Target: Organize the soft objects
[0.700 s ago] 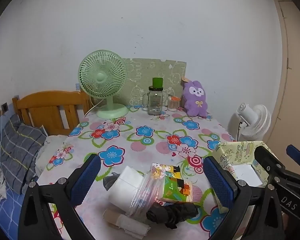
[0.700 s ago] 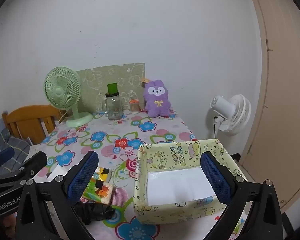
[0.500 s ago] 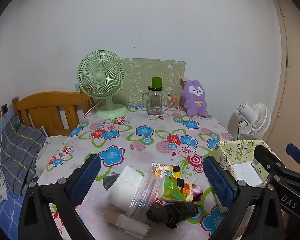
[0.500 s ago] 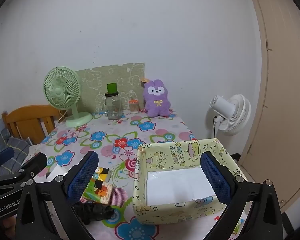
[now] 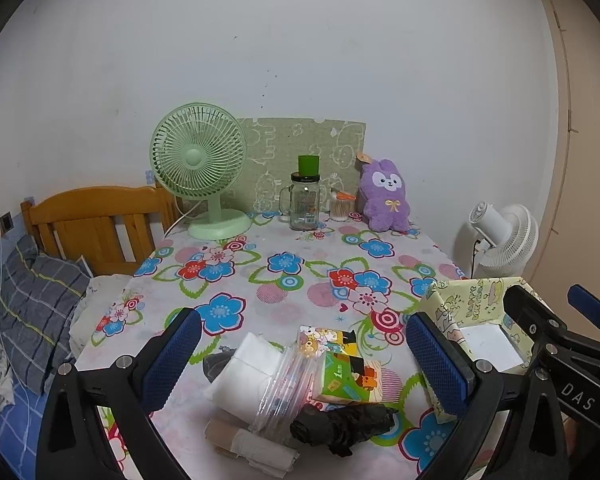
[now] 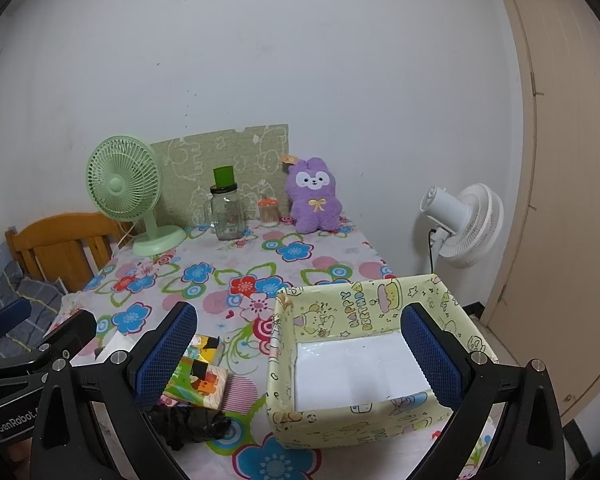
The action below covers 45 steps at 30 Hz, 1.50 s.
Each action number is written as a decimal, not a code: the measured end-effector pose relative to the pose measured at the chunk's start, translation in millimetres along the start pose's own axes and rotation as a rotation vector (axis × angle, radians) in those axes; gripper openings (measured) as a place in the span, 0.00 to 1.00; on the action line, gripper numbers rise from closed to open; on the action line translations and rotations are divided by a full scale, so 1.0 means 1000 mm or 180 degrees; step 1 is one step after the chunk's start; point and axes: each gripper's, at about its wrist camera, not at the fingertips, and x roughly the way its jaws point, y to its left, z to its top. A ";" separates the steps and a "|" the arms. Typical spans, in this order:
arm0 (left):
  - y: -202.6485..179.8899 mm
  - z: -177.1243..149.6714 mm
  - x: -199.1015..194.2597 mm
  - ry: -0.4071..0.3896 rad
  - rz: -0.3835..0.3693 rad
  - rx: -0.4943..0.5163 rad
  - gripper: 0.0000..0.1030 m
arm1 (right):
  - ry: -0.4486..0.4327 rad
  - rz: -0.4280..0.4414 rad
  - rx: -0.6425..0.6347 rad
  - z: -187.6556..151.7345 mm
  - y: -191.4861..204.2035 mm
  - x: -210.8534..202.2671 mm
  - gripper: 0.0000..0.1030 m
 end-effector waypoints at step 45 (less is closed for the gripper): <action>-0.001 -0.002 -0.001 -0.0007 0.0052 0.0043 1.00 | -0.0028 0.0003 0.0019 0.000 -0.003 -0.002 1.00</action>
